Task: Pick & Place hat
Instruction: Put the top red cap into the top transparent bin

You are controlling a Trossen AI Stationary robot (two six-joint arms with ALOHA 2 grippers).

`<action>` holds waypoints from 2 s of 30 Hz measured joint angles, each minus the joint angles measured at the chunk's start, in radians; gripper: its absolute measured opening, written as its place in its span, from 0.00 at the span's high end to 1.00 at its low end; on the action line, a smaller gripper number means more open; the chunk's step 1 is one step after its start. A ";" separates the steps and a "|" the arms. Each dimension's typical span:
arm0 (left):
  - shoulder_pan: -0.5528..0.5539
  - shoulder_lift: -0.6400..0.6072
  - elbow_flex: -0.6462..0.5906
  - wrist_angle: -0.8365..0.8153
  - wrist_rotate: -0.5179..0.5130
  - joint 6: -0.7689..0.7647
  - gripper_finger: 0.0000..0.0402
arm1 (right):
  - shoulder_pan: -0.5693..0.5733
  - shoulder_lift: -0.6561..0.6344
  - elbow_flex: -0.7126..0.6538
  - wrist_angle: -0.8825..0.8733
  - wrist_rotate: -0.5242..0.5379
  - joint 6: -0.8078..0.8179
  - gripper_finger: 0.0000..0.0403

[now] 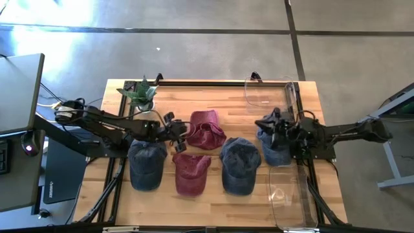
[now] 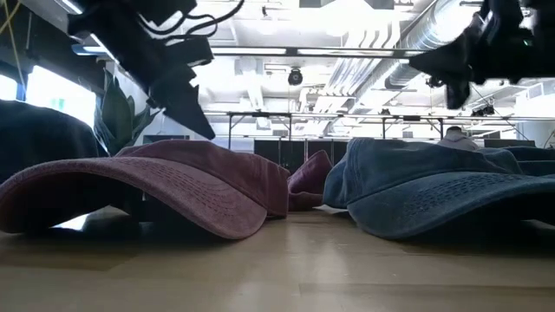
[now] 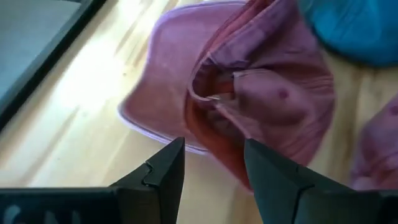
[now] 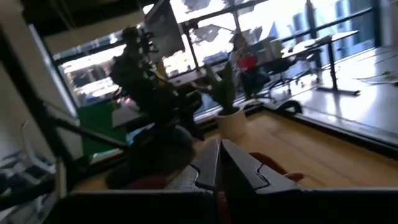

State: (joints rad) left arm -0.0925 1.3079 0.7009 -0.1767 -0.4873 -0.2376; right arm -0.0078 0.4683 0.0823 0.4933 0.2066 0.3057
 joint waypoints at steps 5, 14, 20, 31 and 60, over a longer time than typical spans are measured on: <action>-0.046 0.003 -0.009 0.039 -0.009 -0.098 0.60 | -0.011 0.297 0.182 -0.068 -0.155 -0.037 0.97; -0.145 -0.009 -0.009 -0.049 -0.085 -0.234 0.60 | -0.012 0.891 0.746 -0.517 -0.250 -0.230 0.97; -0.143 0.081 -0.010 0.068 -0.101 -0.210 0.60 | -0.013 1.237 1.065 -0.749 -0.287 -0.295 0.97; -0.057 0.236 -0.008 0.060 -0.207 -0.308 0.60 | -0.036 1.475 1.208 -1.117 0.178 -0.215 0.97; -0.108 0.338 0.040 0.442 -0.171 0.085 0.60 | -0.003 1.341 0.803 -0.440 0.047 -0.730 0.58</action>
State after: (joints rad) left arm -0.2008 1.6460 0.7406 0.2650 -0.6584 -0.1526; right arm -0.0104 1.8091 0.8854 0.0531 0.2539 -0.4241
